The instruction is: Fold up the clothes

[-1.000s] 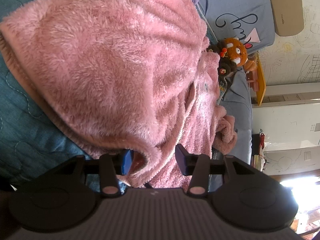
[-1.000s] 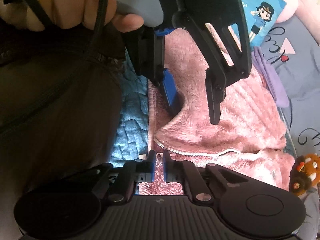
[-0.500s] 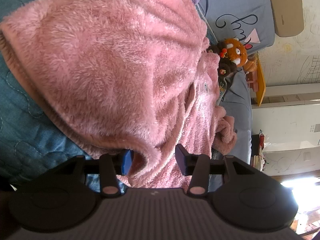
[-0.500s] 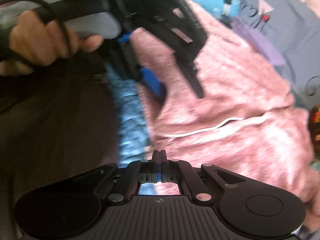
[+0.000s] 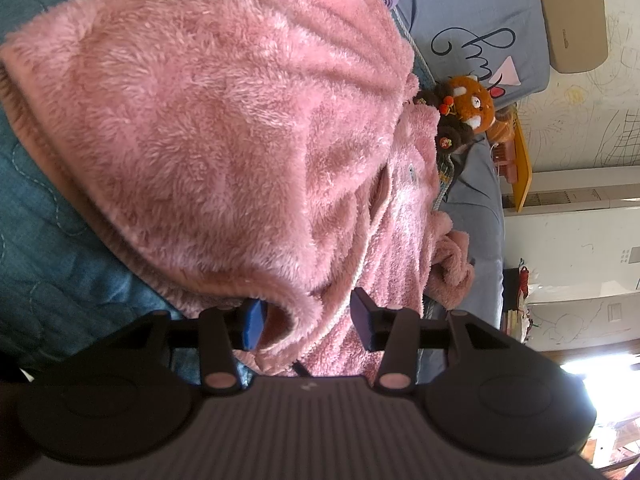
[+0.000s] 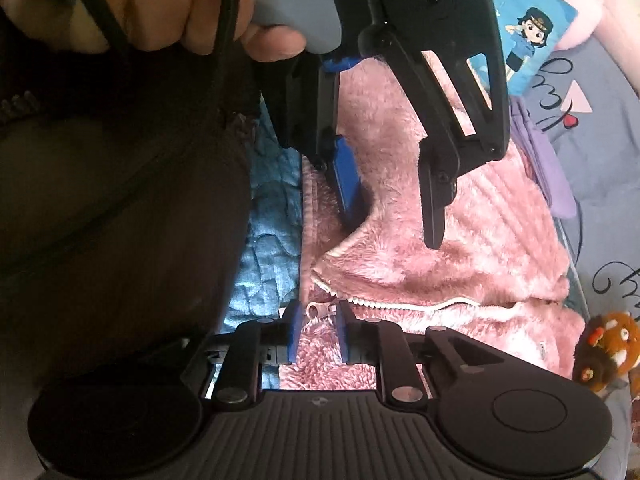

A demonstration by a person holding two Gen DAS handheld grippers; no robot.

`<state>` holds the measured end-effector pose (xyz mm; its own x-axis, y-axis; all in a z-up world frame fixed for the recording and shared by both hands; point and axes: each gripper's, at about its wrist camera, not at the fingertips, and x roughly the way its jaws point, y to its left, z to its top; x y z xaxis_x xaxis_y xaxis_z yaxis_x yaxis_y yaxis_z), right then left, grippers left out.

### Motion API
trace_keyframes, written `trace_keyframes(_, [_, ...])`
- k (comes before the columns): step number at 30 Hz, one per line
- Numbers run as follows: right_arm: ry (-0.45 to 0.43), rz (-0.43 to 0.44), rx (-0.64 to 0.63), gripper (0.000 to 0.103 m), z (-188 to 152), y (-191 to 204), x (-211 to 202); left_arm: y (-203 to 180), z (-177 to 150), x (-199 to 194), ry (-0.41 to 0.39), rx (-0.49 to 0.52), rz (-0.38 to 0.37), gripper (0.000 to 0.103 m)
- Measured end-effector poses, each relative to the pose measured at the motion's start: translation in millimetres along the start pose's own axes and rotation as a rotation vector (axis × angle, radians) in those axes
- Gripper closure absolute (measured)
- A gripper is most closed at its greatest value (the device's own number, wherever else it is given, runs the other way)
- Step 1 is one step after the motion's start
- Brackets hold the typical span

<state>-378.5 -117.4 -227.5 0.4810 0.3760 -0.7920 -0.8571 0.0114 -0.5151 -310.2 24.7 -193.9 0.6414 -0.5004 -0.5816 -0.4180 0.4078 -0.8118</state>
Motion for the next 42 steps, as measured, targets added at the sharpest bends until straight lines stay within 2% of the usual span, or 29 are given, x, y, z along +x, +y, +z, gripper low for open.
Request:
trace_keyframes(4, [-0.005, -0.013, 0.0, 0.082, 0, -4, 1, 0, 0, 0, 0.001, -0.001, -0.002, 0.053])
trace_keyframes(6, [-0.005, -0.013, 0.009, 0.091, 0, -4, 0, 0, 0, 0, 0.0, -0.002, -0.002, 0.053])
trace_keyframes(8, [-0.005, -0.014, 0.018, 0.096, 1, -4, 0, 0, -1, 0, 0.001, -0.002, -0.002, 0.053])
trace_keyframes(14, [-0.004, -0.064, 0.04, 0.096, -1, -7, -6, 0, -1, 0, 0.001, -0.001, -0.003, 0.053])
trace_keyframes(19, [0.009, -0.069, 0.059, 0.096, -5, -11, -3, 1, 0, 0, 0.003, 0.001, -0.002, 0.053])
trace_keyframes(27, [-0.01, -0.04, 0.01, 0.097, -2, -6, 1, 1, -1, -1, 0.004, 0.001, -0.002, 0.053])
trace_keyframes(30, [-0.015, -0.033, 0.0, 0.102, -2, -6, 2, 1, -1, -1, 0.004, 0.001, -0.002, 0.053])
trace_keyframes(35, [-0.005, 0.014, 0.096, 0.101, -3, -14, -6, 1, -1, -1, 0.004, 0.0, -0.002, 0.053])
trace_keyframes(38, [-0.007, 0.076, 0.164, 0.101, -6, -17, -11, 1, -1, -1, 0.004, 0.0, -0.001, 0.053])
trace_keyframes(42, [-0.004, 0.112, 0.188, 0.101, -9, -13, -14, 0, -1, 0, 0.004, 0.001, -0.001, 0.053])
